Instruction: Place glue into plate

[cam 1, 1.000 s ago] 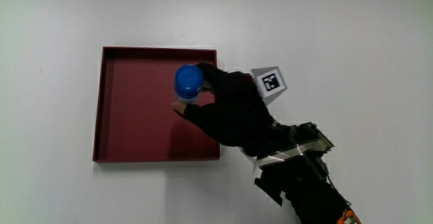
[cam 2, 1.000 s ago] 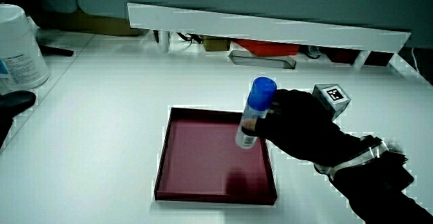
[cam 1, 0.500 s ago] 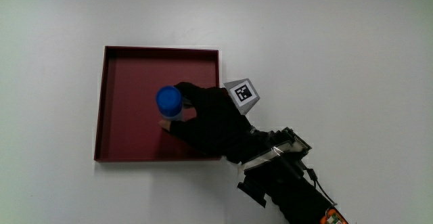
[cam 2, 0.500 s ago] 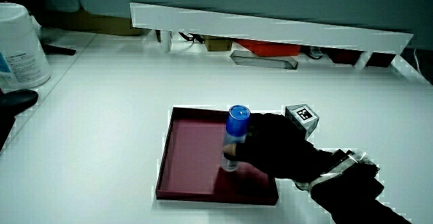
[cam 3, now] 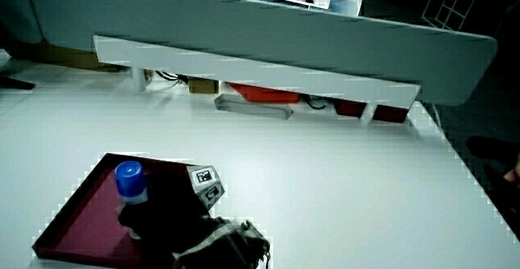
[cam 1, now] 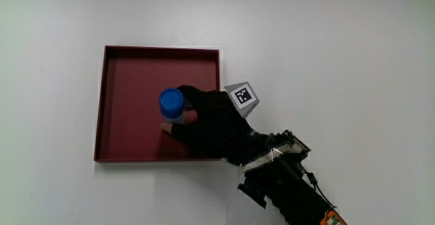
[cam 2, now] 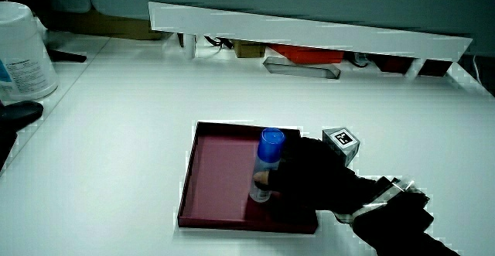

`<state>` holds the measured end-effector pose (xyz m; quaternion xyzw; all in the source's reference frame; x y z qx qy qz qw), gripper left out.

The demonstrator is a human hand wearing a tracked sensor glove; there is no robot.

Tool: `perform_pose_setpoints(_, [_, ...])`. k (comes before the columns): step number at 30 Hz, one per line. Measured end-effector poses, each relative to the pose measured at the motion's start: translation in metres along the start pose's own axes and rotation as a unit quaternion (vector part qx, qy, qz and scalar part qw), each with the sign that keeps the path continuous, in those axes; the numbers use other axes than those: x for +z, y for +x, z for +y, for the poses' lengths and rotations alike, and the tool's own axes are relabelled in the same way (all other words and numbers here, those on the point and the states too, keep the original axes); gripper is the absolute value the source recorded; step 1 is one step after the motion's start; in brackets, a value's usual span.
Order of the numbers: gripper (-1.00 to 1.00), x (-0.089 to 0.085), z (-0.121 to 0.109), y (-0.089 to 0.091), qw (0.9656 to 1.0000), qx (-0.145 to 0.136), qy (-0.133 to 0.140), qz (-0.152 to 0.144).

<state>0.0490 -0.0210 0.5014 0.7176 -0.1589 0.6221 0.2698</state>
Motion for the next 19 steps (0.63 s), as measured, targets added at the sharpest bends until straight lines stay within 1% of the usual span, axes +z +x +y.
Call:
perform_pose_setpoints(1, [-0.07, 0.0, -0.001, 0.0, 1.0, 0.003, -0.002, 0.003])
perform_pose_setpoints(2, [-0.14, 0.0, -0.002, 0.0, 1.0, -0.003, -0.004, -0.001])
perform_pose_setpoints(3, [-0.21, 0.001, -0.004, -0.001, 1.0, -0.008, -0.003, 0.003])
perform_pose_setpoints(4, [-0.29, 0.002, -0.005, 0.0, 1.0, -0.005, -0.007, 0.005])
perform_pose_setpoints(5, [-0.36, 0.003, -0.008, -0.002, 0.9997, -0.014, -0.012, 0.018])
perform_pose_setpoints(6, [-0.43, 0.005, -0.01, -0.001, 0.9995, -0.012, -0.013, 0.025])
perform_pose_setpoints(7, [-0.5, 0.008, -0.013, -0.003, 0.9996, -0.017, -0.013, 0.02])
perform_pose_setpoints(9, [-0.64, 0.013, -0.02, -0.007, 0.999, -0.024, -0.022, 0.031])
perform_pose_setpoints(10, [-0.71, 0.017, -0.023, -0.009, 0.9987, -0.032, -0.026, 0.03])
perform_pose_setpoints(12, [-0.86, 0.024, -0.031, -0.01, 0.9986, -0.035, -0.04, 0.006])
perform_pose_setpoints(13, [-0.93, 0.027, -0.034, -0.011, 0.9981, -0.036, -0.051, 0.001])
perform_pose_setpoints(14, [-1.0, 0.03, -0.038, -0.014, 0.9967, -0.052, -0.062, -0.006])
perform_pose_setpoints(16, [-1.0, 0.036, -0.046, -0.018, 0.9929, -0.082, -0.084, -0.018])
perform_pose_setpoints(17, [-1.0, 0.039, -0.05, -0.02, 0.9904, -0.097, -0.095, -0.024])
perform_pose_setpoints(19, [-1.0, 0.045, -0.058, -0.025, 0.9842, -0.127, -0.117, -0.037])
